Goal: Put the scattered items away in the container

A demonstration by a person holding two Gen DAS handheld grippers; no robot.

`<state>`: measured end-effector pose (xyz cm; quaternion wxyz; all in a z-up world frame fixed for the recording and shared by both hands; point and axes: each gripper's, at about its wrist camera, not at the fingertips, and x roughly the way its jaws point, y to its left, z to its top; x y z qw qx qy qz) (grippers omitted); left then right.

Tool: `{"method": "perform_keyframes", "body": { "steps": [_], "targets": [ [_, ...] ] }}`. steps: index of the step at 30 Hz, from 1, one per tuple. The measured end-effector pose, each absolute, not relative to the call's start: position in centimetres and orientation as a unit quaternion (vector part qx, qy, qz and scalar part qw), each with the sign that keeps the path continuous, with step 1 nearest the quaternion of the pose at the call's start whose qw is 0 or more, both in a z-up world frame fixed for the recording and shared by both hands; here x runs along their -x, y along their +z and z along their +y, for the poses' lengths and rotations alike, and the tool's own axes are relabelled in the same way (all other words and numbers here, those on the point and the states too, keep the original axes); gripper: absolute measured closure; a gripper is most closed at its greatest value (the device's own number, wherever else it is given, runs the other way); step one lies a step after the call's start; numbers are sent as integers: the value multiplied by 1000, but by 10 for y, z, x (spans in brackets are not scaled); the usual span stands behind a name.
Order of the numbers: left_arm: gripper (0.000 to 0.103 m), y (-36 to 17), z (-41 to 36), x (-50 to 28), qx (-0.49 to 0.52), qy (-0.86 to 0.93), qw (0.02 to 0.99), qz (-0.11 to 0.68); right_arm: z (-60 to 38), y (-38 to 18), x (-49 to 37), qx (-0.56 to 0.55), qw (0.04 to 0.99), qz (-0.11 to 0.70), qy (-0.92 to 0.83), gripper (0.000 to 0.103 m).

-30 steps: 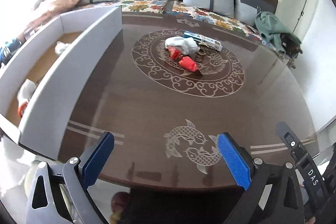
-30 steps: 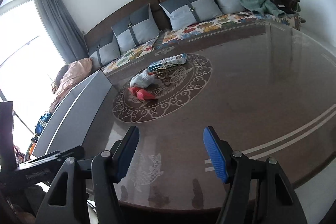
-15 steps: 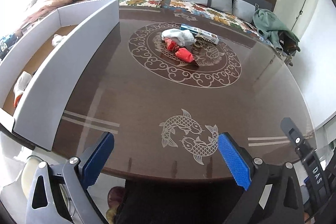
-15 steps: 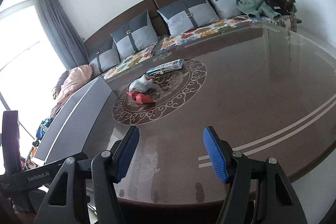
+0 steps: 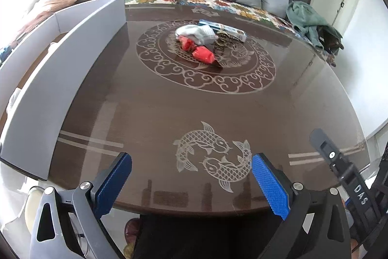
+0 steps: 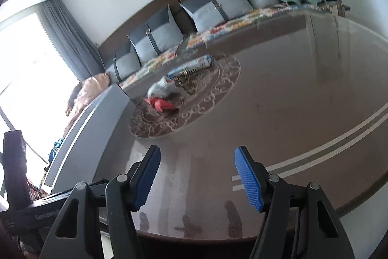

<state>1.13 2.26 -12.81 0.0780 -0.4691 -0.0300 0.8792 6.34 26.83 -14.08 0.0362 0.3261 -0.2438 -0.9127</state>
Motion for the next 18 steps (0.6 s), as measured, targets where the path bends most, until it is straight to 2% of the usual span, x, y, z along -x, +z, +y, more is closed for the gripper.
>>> {"method": "perform_keyframes", "body": {
  "steps": [18],
  "targets": [
    [2,-129,18,-9,473,879,52,-28,257,-145,-61,-347,35,-213,-913,38]
  ]
}}
